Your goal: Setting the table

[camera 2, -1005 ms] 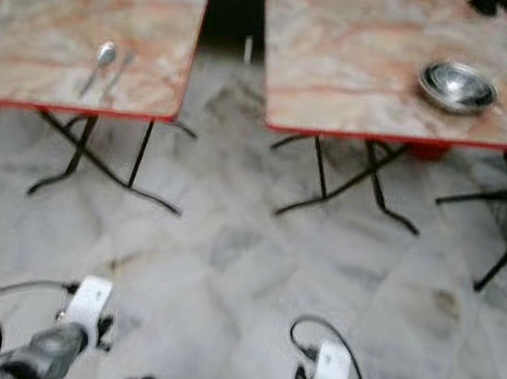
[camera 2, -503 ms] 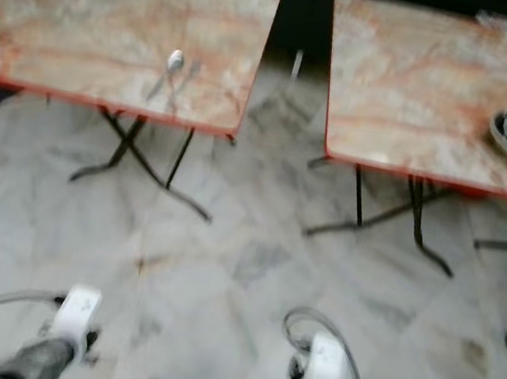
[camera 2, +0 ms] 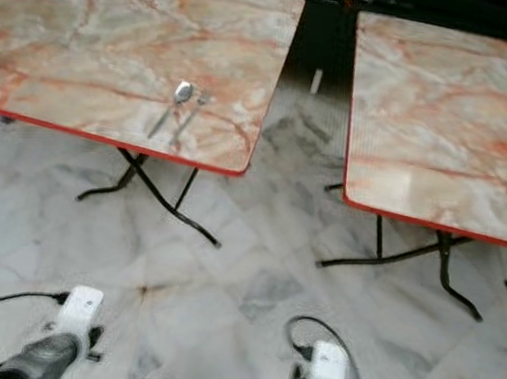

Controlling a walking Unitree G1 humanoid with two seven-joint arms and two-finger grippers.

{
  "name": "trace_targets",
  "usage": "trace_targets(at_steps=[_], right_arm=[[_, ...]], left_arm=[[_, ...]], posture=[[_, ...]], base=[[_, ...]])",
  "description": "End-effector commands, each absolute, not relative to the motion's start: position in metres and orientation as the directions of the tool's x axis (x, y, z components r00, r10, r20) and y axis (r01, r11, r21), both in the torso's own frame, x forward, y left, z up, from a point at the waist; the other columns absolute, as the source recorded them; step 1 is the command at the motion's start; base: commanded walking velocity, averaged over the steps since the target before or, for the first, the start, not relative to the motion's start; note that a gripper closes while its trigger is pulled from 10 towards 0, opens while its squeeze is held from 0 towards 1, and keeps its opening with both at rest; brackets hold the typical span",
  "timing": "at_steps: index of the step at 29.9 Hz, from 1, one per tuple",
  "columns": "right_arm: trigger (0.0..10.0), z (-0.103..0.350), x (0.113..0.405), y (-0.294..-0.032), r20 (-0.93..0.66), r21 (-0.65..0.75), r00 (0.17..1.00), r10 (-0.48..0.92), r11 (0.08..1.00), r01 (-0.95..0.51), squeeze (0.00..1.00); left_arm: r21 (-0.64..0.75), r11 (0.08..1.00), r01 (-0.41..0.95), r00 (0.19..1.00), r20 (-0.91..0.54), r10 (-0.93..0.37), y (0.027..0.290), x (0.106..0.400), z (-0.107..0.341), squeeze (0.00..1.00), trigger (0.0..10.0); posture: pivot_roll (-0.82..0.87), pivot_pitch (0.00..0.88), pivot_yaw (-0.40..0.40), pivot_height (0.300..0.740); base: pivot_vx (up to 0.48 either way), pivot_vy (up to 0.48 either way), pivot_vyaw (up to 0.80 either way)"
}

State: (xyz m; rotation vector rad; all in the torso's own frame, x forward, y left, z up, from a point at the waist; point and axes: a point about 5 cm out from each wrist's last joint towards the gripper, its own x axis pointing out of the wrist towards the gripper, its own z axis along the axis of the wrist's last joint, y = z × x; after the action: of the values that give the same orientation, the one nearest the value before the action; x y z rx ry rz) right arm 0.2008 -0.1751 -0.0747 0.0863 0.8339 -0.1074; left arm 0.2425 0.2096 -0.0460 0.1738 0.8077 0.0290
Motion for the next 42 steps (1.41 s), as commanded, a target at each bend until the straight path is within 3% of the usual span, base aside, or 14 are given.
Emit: trace_targets(at_steps=[1,42], right_arm=[[10.0,-0.0777,0.1931,-0.1873,-0.758,0.019,0.645,-0.097,0.985,0.170,0.00],[10.0,-0.0770,0.1958,-0.1820,-0.757,0.031,0.649,-0.082,0.987,0.160,0.00]], left_arm=[[0.153,0.987,0.056,0.675,-0.734,0.075,0.2039,0.2392,-0.0497,0.00,10.0],[0.173,0.979,0.107,0.687,-0.725,0.053,0.2018,0.2437,-0.0468,0.00,10.0]], posture=[[0.03,0.139,-0.018,0.740],[0.03,0.106,-0.005,0.740]], base=[[0.285,0.386,0.00],[0.013,0.446,0.00]])
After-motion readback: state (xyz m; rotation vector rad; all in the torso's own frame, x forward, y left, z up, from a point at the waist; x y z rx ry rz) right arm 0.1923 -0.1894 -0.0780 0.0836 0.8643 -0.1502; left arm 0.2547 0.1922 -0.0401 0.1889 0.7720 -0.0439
